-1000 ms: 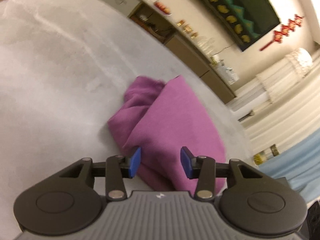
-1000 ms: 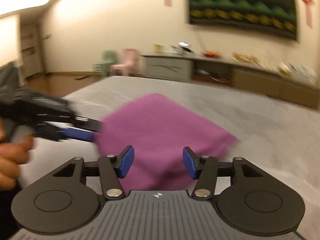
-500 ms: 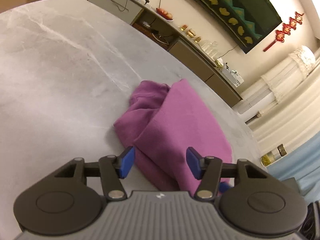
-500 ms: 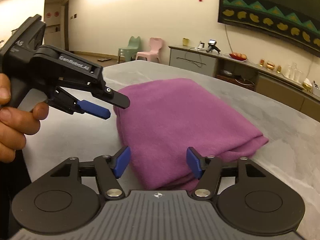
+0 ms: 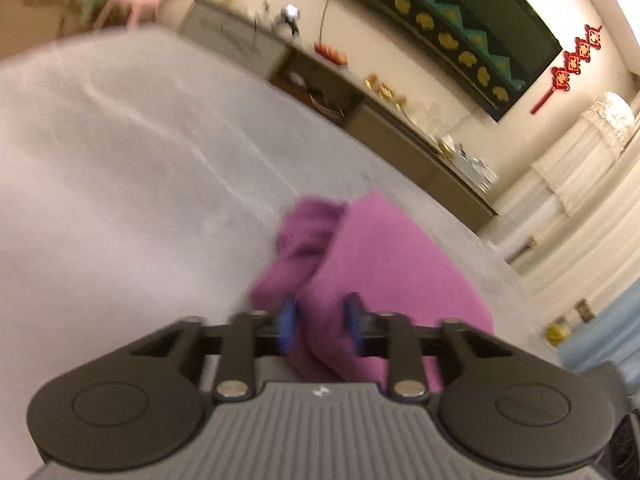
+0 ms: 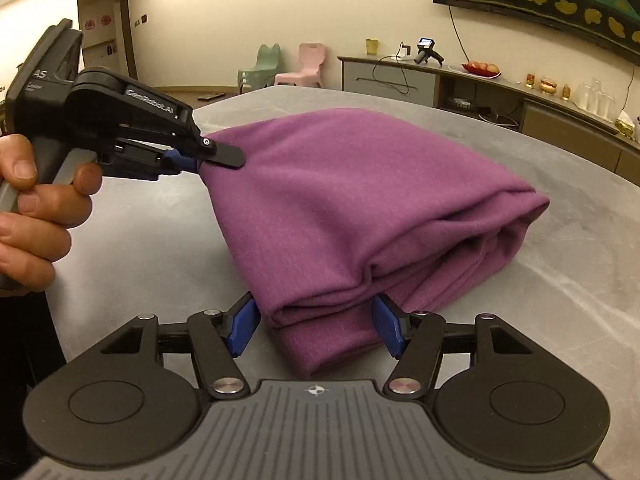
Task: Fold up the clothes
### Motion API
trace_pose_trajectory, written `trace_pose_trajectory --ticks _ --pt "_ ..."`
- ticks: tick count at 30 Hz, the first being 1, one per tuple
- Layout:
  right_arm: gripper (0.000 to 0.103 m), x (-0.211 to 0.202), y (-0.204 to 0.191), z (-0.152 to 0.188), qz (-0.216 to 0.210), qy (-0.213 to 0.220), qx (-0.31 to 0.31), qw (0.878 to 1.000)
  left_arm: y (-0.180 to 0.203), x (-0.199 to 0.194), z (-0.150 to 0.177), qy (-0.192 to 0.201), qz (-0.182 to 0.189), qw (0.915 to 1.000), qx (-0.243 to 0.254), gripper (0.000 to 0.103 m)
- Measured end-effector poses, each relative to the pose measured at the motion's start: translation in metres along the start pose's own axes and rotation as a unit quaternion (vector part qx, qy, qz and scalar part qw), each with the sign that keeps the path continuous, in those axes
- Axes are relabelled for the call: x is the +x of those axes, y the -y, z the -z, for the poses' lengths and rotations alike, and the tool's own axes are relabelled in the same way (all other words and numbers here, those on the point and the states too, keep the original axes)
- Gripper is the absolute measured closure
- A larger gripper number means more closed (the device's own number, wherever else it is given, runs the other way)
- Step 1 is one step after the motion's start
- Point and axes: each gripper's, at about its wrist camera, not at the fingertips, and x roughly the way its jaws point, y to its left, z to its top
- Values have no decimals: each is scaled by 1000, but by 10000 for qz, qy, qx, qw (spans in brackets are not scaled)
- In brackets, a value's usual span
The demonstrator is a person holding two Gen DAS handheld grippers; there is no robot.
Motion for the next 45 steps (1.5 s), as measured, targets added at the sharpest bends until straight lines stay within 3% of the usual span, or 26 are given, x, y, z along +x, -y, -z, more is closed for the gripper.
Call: trace_pose_trajectory --ticks 1,3,5,7,9,12,15,17,21,23,24,26,27,29,33,35,38,39,41,43,45 --pt "38 -1 1 1 -16 -19 21 10000 -1 -1 -2 71 -108 9999 -55 58" --pt "38 -2 3 3 -47 -56 63 10000 -4 -3 -5 212 -323 9991 -164 58" --pt "40 -1 2 4 57 -127 -123 9998 -3 17 -4 -164 -291 9990 -280 62" --pt "39 2 11 0 447 -218 -272 9984 11 34 6 -565 -258 9978 -211 66" --pt "39 3 31 -2 998 -334 -204 9942 31 41 17 -948 140 9952 222 69" --pt "40 -5 82 3 1901 -625 328 9792 50 33 29 -1035 144 9915 777 77" --pt "40 -44 111 5 1892 -330 1076 9755 48 5 19 -309 -78 9969 718 80" --pt "40 -59 105 -9 1689 158 1156 9787 66 -9 8 148 149 9948 1000 77" --pt "40 -48 86 -52 1120 829 898 9862 109 18 12 -158 471 9797 1940 75" --pt "43 -16 87 -66 812 696 829 9908 110 46 24 -693 281 9753 2079 78" --pt "51 1 92 -68 681 541 859 9925 106 56 31 -853 163 9745 2071 77" --pt "58 31 113 -56 702 -127 1155 9907 100 54 36 -818 160 9756 2032 78" --pt "55 31 129 -47 519 -135 1509 9871 98 53 38 -796 162 9762 2012 78" --pt "57 21 152 -35 268 -118 2098 9773 95 47 36 -794 172 9758 2032 78" --pt "56 -8 170 -44 489 207 2445 9682 97 45 32 -739 304 9742 2111 75" --pt "56 -11 171 -53 460 422 2371 9695 100 51 34 -788 177 9702 2284 73" --pt "56 10 161 -60 158 327 1912 9809 102 49 30 -796 115 9700 2295 74" --pt "55 15 162 -58 214 177 1869 9820 103 45 26 -789 131 9704 2277 74" --pt "35 23 165 -53 351 -125 1800 9830 103 24 6 -459 255 9725 2268 72" --pt "37 22 168 -57 600 -304 1795 9815 107 24 -20 -233 205 9726 2304 71" --pt "41 12 157 -73 959 -70 1385 9857 111 40 -47 -170 156 9705 2401 70"
